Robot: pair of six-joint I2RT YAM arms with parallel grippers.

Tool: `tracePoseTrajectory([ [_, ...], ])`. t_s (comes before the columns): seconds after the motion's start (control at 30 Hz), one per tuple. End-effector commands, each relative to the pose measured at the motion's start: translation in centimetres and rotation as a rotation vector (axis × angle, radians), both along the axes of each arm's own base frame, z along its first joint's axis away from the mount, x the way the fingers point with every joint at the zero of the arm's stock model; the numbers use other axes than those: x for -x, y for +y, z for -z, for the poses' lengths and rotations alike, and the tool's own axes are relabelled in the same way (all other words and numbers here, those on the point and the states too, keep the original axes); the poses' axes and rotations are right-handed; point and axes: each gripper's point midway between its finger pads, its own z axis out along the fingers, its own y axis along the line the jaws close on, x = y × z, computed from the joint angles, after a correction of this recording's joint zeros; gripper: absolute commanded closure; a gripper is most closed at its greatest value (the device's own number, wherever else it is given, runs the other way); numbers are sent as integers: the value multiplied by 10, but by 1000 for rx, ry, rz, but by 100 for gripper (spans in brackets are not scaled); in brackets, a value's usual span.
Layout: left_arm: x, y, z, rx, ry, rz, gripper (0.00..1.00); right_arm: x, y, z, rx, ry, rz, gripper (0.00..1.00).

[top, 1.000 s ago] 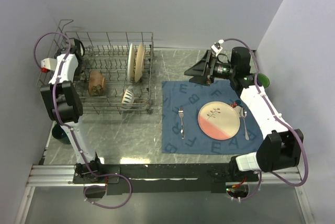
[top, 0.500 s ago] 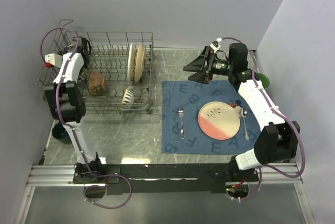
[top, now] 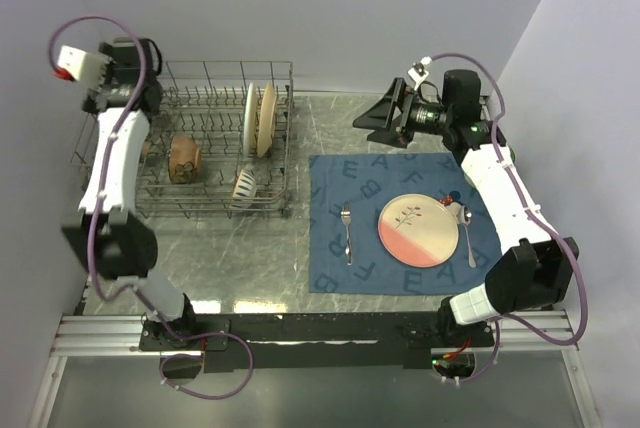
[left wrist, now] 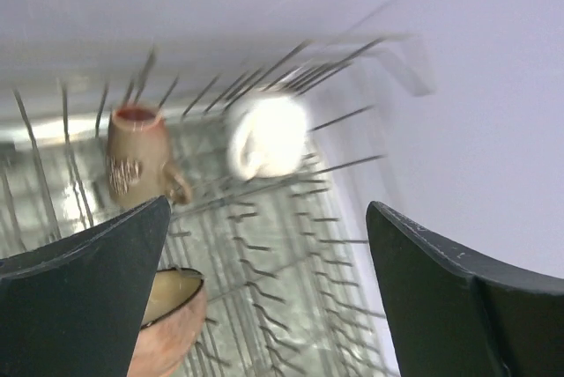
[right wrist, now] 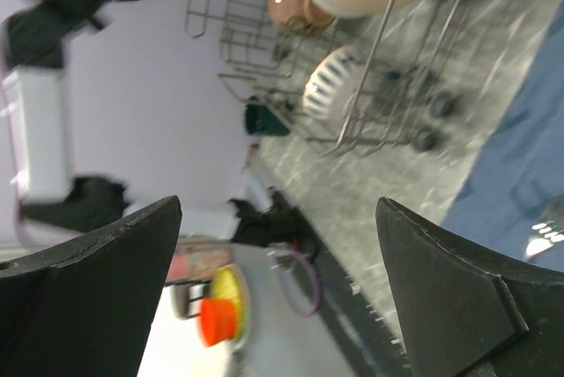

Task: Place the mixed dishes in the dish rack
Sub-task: Place the cup upside down on the dish rack, then grab a cup with the left arm

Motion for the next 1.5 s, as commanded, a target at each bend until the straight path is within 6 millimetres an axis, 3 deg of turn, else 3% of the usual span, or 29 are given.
tracePoseTrajectory([
  [0.0,53,-13,-69,-129,-31,180,1,-1,-13,-12,99,-109,45,0],
  [0.07,79,-19,-69,-133,-7,218,1,2,-15,-13,110,-103,52,0],
  [0.1,109,-26,-60,-116,26,247,1,4,-16,-13,113,-105,54,0],
  [0.17,140,-31,-49,-87,43,254,1,11,-18,-9,128,-109,56,0],
  [0.2,173,-35,-31,-63,97,259,1,12,-19,-5,138,-114,59,0],
  [0.23,187,-39,-22,-27,98,259,1,13,-20,-2,143,-114,64,0],
  [0.27,202,-43,1,-2,148,267,1,16,-21,4,149,-105,66,0],
  [0.3,222,-46,1,12,123,269,1,16,-23,9,161,-93,74,0],
  [0.33,241,-49,19,55,172,250,1,18,-23,11,168,-92,72,0],
  [0.37,253,-49,38,71,219,235,1,20,-24,15,172,-87,73,0],
  [0.43,280,-45,56,97,269,175,1,21,-23,14,162,-100,73,0],
  [0.5,293,-40,73,92,312,131,1,23,-23,18,158,-95,72,0],
  [0.77,299,-37,142,185,445,14,1,30,-21,7,143,-118,77,0],
  [0.97,300,-19,145,259,342,-99,1,37,-20,8,150,-121,72,0],
  [1.03,291,-19,148,308,282,-97,1,40,-20,10,150,-117,65,0],
  [1.17,295,-6,181,353,284,-198,1,50,-22,13,151,-132,63,0],
  [1.3,284,1,207,378,268,-225,1,57,-22,17,149,-147,57,0],
  [1.47,286,16,211,334,242,-294,1,70,-22,21,124,-156,48,0],
])
